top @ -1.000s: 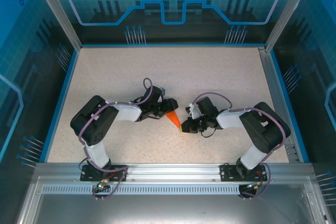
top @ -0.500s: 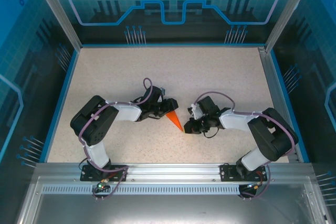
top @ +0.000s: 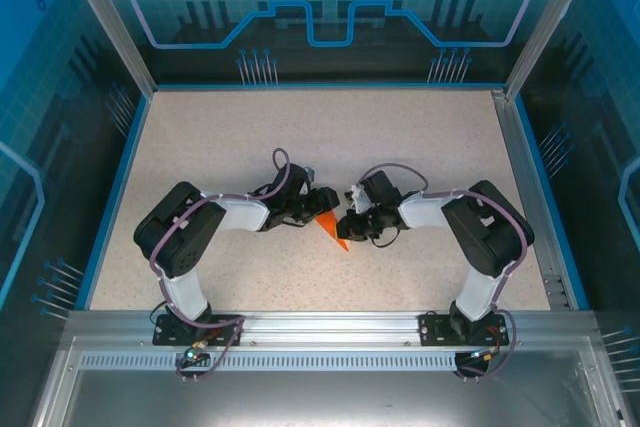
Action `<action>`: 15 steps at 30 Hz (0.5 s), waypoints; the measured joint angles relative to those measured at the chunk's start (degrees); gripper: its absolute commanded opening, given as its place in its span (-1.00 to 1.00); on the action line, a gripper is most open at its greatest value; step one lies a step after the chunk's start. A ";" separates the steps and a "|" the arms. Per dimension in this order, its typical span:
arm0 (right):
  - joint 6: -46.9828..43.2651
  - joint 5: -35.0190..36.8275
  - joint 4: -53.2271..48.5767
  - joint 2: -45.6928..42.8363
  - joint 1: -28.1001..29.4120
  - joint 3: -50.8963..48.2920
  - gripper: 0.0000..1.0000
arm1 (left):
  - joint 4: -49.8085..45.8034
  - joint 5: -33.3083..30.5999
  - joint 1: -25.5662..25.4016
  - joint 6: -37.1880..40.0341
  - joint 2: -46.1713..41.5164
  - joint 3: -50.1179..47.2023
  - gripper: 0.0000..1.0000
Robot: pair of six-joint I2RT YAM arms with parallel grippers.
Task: Fold a paper plane with a square sheet of paper (pick it up from the middle)
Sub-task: Fold the wing for the fifth time at the center of the table.
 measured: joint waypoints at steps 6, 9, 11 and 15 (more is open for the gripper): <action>0.00 -0.35 3.39 -0.33 -0.04 -2.01 -0.88 | -0.37 0.22 0.02 0.76 -0.20 0.22 0.28; 0.02 -0.44 5.01 -0.55 -0.04 -2.89 -0.88 | -0.79 0.42 0.02 1.38 -0.63 0.24 0.33; 0.22 -0.44 5.62 -0.61 -0.04 -3.21 -0.89 | -1.51 0.39 0.09 1.75 -1.29 0.15 0.34; 1.07 -0.42 6.23 -0.70 -0.04 -3.43 -0.89 | -2.29 0.42 0.24 2.40 -3.67 -0.46 0.17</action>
